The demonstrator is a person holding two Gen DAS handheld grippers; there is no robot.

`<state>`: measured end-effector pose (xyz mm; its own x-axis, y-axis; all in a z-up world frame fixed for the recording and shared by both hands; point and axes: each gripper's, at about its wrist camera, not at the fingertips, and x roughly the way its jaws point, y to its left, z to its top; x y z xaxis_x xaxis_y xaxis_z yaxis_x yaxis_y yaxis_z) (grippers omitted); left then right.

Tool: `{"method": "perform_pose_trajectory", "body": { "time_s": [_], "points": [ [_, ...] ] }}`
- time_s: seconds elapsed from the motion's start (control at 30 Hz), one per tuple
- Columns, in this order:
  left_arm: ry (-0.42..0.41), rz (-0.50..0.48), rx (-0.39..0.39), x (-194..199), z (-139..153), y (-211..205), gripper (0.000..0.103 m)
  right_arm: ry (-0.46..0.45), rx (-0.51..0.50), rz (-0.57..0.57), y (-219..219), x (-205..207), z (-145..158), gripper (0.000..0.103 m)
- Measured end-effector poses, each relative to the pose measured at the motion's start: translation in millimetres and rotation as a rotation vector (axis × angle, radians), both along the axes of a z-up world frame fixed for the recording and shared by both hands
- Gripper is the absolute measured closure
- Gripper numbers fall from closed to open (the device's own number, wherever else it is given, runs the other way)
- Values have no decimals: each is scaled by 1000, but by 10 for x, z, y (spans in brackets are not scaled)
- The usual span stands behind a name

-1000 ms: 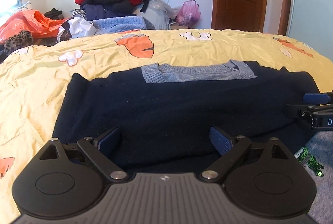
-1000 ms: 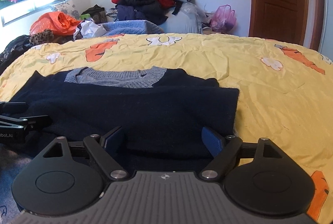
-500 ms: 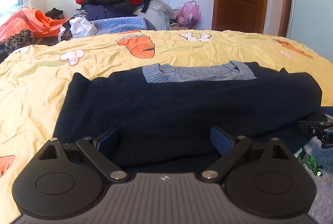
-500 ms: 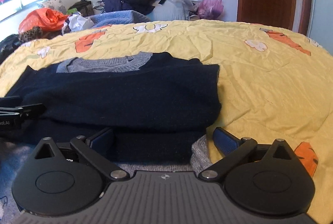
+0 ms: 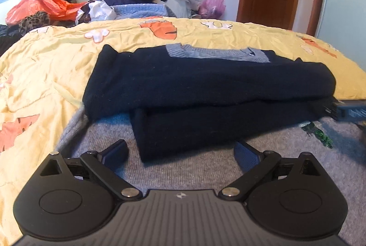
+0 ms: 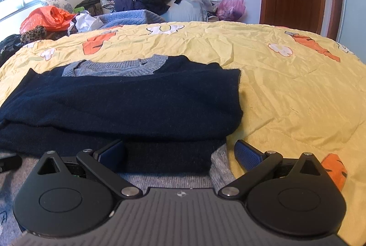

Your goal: Fold small clothes

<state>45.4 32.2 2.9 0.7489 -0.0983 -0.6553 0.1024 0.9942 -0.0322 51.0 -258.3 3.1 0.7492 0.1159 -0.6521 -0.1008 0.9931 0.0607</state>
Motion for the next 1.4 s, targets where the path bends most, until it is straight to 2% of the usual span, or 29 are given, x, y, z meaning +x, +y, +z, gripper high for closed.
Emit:
{"method": "perform_pose_trajectory", "body": {
  "time_s": [0.13,0.2,0.47,0.6,0.67,0.73,0.83,1.03,1.13,1.33,1.4],
  "points": [
    [1,-3,5,11,-10,-16,1,38,0,56,68,-370,13,0],
    [2,-2,2,13,-14,-18,0,9,-40,79,123,-529,-23,0],
    [15,35,57,-128,33,-64,0,0,-26,60,121,-468,-23,0],
    [20,11,37,-414,73,-21,0,-2,-21,61,108,-480,-30,0],
    [9,-2,54,-505,5,-8,0,-2,-22,61,105,-486,-29,0],
    [1,-3,21,-510,3,40,0,-2,-22,61,106,-487,-27,0],
    [4,16,34,-473,-2,19,0,8,-26,51,105,-506,-11,0],
    [2,13,30,-481,6,24,0,47,-42,56,182,-946,28,0],
    [2,14,34,-479,4,13,0,1,-46,62,195,-1176,-13,0],
    [13,45,51,-546,28,-2,0,0,-43,54,212,-1110,-5,0],
    [27,52,30,-661,56,5,0,-1,-38,55,203,-1115,-5,0]
  ]
}}
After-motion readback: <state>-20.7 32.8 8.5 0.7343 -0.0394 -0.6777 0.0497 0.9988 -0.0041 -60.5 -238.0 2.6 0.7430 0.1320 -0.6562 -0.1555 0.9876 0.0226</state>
